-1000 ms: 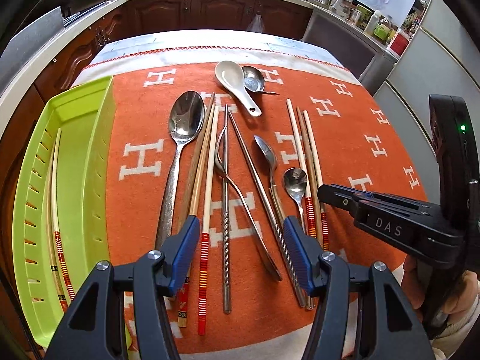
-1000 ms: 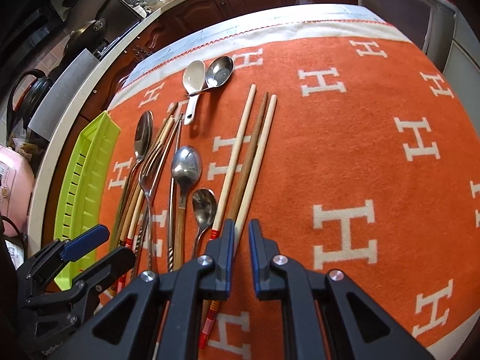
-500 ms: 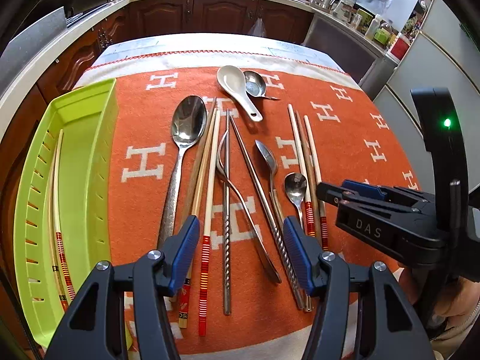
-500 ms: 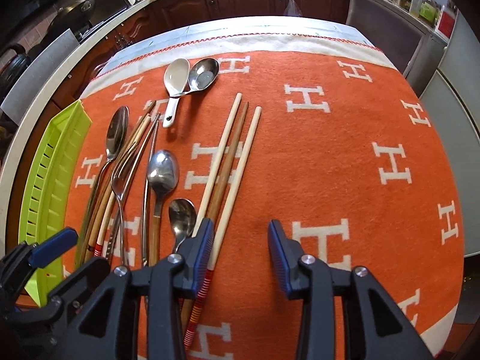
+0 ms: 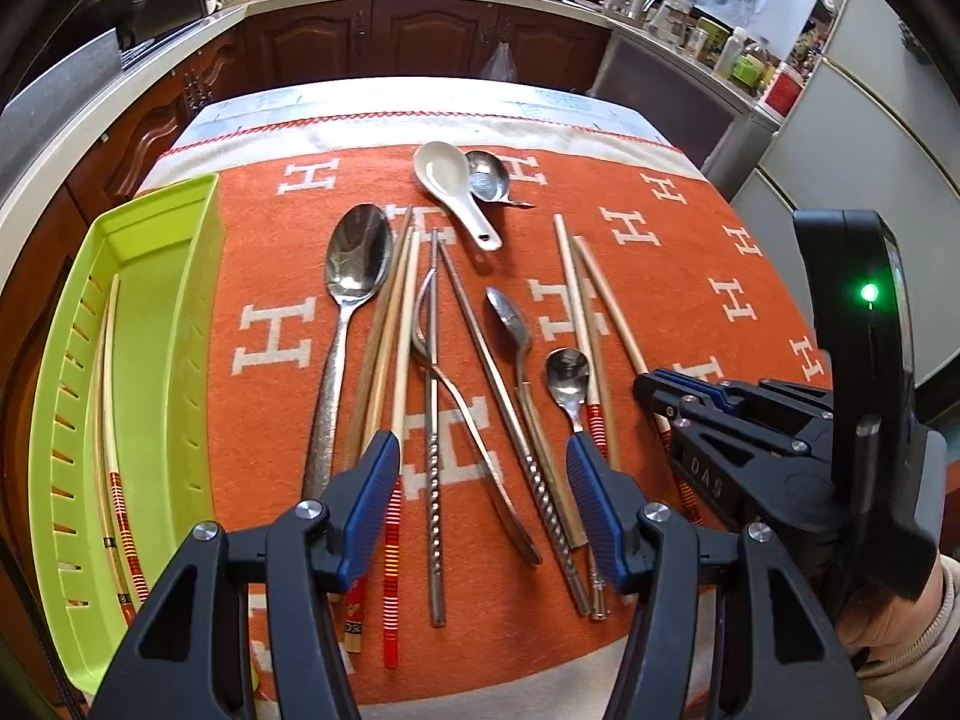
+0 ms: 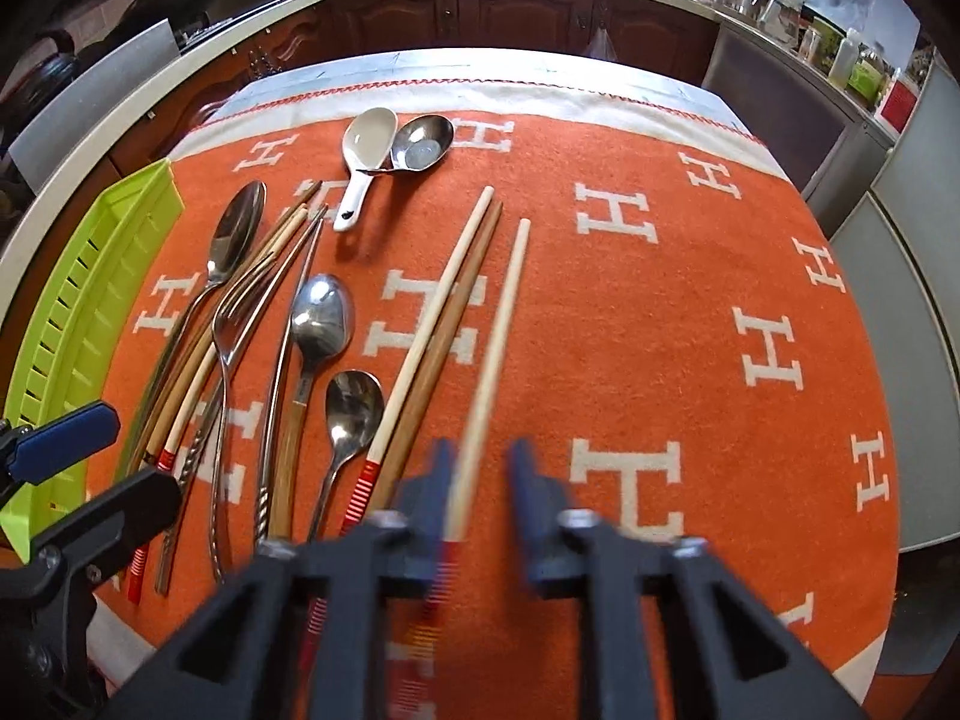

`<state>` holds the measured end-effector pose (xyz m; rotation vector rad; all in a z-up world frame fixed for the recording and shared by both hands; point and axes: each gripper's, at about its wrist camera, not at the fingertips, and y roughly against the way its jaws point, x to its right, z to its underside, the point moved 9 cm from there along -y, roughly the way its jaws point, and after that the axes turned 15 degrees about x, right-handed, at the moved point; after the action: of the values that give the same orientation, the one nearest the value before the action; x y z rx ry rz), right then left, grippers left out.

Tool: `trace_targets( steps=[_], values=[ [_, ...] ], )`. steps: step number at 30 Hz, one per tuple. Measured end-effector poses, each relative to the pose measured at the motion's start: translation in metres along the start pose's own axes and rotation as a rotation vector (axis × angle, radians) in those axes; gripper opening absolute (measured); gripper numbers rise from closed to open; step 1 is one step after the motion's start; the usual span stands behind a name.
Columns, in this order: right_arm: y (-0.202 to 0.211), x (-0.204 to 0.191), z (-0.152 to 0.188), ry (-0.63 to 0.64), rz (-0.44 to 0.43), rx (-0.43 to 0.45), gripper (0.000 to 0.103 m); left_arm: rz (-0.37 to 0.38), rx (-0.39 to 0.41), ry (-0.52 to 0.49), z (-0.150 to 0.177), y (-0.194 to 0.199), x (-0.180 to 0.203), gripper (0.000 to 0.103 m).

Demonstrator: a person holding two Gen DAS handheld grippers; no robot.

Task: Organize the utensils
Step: 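Grasp a brown chopstick with left tool while right tool grasps a striped chopstick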

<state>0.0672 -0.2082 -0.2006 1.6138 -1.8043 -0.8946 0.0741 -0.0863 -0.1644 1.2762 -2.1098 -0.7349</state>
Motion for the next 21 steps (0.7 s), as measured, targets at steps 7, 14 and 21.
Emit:
trace_targets(
  steps=[7, 14, 21],
  values=[
    [0.006, 0.021, 0.001, -0.212, -0.112, -0.004, 0.005, 0.099, -0.007, -0.002, -0.003, -0.005, 0.023, 0.05],
    [0.016, 0.046, 0.004, -0.315, -0.152, 0.032, 0.005, 0.17, -0.058, 0.006, 0.002, -0.032, 0.052, 0.031],
    [0.019, 0.059, 0.012, -0.359, -0.18, 0.033, 0.005, 0.145, -0.08, 0.019, 0.01, -0.056, 0.063, 0.021]
  ],
)
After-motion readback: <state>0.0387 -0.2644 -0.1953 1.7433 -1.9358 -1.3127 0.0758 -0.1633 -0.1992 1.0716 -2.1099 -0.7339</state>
